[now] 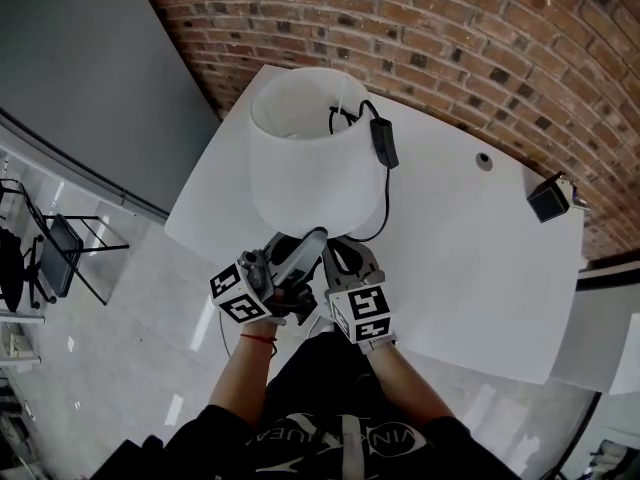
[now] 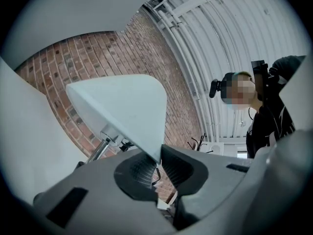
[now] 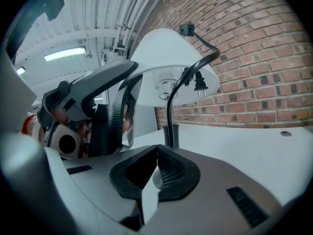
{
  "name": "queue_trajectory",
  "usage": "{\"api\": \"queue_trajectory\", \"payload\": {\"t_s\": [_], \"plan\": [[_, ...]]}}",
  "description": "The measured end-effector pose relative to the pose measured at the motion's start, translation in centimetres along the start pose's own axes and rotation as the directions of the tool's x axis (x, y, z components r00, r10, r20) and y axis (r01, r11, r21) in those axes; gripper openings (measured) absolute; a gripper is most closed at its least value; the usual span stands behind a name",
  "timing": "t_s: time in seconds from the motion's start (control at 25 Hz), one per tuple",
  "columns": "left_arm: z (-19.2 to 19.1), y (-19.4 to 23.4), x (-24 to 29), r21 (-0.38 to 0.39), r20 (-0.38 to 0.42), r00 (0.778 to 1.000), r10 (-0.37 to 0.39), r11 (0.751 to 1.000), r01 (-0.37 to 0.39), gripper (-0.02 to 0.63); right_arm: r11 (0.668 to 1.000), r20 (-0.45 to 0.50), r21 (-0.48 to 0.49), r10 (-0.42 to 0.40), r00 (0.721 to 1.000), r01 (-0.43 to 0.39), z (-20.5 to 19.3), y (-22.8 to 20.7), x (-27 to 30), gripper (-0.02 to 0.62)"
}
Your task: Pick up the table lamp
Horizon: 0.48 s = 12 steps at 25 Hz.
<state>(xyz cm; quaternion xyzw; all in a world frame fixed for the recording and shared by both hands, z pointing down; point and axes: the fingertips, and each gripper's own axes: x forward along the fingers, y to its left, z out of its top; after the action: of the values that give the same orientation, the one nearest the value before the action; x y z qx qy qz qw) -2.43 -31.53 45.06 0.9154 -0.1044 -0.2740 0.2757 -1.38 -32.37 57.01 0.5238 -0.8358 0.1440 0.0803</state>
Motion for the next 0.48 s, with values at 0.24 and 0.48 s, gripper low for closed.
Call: {"api": "queue_trajectory", "payload": {"t_s": [0.24,0.48], "plan": [[1.0,1.0,1.2,0.006,-0.001,1.0,0.017,1.0,-0.017,0.035,0.999,-0.08,-0.009,-0.049,0.996,0.049,0.0,-2.3,1.5,0.003],[2.2,2.1,2.2,0.007,0.01,0.999,0.039,0.999,-0.039,0.035,1.0,-0.123,-0.005,-0.031,0.992,0.031,0.4,-3.2,3.1,0.003]]}}
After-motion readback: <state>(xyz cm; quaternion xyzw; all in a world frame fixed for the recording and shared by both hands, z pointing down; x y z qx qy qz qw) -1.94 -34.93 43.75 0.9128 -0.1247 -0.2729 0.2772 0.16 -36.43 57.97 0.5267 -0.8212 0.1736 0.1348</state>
